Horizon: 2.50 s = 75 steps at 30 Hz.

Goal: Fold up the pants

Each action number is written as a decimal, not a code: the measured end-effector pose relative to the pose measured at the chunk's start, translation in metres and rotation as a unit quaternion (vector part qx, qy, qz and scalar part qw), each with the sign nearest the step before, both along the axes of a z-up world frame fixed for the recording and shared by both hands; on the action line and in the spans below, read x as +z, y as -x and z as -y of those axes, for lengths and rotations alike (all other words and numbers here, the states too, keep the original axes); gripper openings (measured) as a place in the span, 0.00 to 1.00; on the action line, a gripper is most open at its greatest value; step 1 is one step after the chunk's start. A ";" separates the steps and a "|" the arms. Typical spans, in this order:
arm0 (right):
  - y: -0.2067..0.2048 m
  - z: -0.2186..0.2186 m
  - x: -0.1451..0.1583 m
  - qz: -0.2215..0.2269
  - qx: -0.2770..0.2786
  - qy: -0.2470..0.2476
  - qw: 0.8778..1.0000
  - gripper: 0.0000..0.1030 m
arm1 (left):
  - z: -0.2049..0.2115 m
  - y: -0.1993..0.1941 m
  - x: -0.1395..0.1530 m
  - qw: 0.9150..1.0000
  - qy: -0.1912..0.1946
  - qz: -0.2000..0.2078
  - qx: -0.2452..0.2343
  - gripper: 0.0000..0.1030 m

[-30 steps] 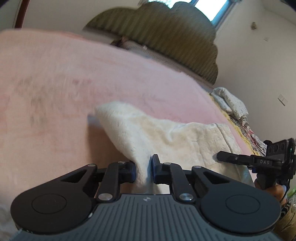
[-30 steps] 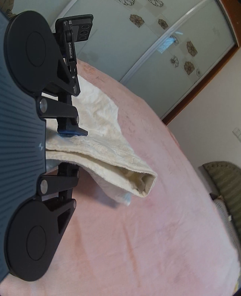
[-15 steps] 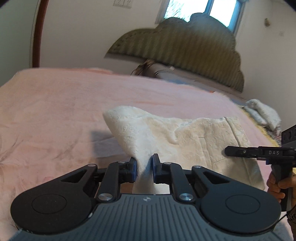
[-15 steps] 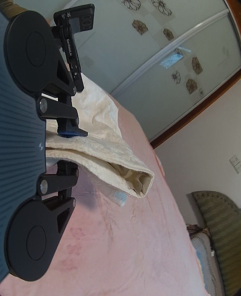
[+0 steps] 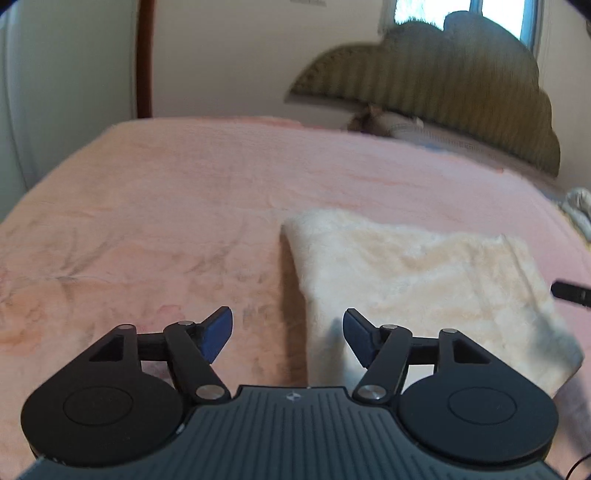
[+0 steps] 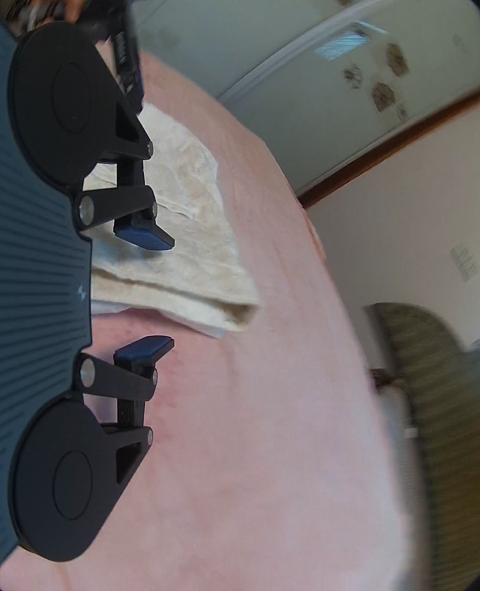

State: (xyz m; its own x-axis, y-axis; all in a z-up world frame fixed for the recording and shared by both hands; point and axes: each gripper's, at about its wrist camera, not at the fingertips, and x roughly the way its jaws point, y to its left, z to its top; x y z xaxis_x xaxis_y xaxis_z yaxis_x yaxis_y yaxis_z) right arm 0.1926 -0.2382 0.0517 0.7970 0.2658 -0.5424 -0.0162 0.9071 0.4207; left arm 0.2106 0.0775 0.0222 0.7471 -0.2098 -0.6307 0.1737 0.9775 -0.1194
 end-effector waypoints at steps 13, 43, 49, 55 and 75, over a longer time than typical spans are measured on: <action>-0.007 -0.038 -0.017 -0.044 0.102 -0.046 0.993 0.50 | 0.008 -0.050 -0.034 0.992 0.103 -0.074 -0.010 0.71; 0.101 -0.092 0.013 -0.113 0.026 0.041 0.992 1.00 | 0.064 0.115 -0.014 0.998 -0.069 -0.013 -0.004 0.93; 0.124 -0.099 0.015 -0.114 0.030 0.041 0.992 1.00 | 0.063 0.137 -0.024 0.997 -0.074 -0.016 -0.002 0.93; 0.135 -0.113 0.014 -0.116 0.055 0.007 0.992 1.00 | 0.055 0.149 -0.029 0.997 -0.071 -0.024 0.010 0.93; 0.124 -0.131 -0.025 -0.077 -0.012 0.129 0.989 1.00 | 0.055 0.151 -0.047 0.996 -0.083 -0.004 0.025 1.00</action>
